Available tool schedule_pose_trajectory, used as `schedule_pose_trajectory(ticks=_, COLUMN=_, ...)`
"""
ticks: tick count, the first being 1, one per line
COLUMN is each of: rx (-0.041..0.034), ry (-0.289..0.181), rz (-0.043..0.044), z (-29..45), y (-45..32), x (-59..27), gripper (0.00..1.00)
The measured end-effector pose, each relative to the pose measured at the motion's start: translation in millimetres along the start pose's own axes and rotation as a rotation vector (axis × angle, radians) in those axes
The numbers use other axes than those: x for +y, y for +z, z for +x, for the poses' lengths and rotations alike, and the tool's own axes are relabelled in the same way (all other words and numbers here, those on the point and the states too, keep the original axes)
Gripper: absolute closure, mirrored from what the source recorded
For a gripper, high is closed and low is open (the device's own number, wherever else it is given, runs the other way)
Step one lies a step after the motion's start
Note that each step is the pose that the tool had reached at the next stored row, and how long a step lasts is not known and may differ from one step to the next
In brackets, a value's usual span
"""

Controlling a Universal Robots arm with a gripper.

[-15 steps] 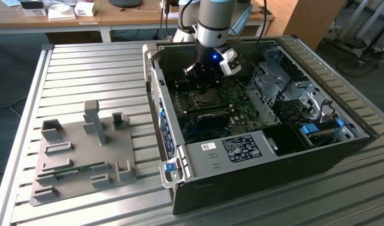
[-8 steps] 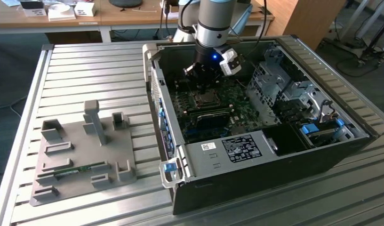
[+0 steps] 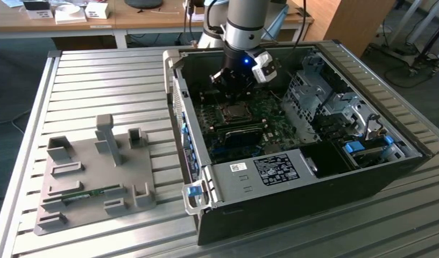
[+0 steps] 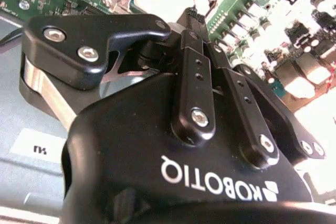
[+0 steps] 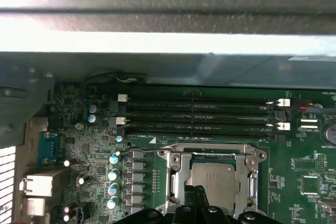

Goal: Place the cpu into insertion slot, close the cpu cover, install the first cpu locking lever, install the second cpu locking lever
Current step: 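Install the first cpu locking lever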

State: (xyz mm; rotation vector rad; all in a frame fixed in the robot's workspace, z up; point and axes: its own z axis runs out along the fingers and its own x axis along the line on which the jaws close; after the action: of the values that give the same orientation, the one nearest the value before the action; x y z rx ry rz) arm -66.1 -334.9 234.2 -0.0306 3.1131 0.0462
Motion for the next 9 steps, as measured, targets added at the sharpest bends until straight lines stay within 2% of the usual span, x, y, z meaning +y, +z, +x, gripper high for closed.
schedule_pose_trajectory(ticks=5, rx=-0.0001, ry=0.000, rz=-0.0001, z=-0.3, y=-9.4, x=0.3, gripper=0.90)
schedule_pose_trajectory(ticks=9, rx=-0.0001, ry=0.000, rz=-0.0002, z=-0.4, y=-11.8, x=0.4, gripper=0.90)
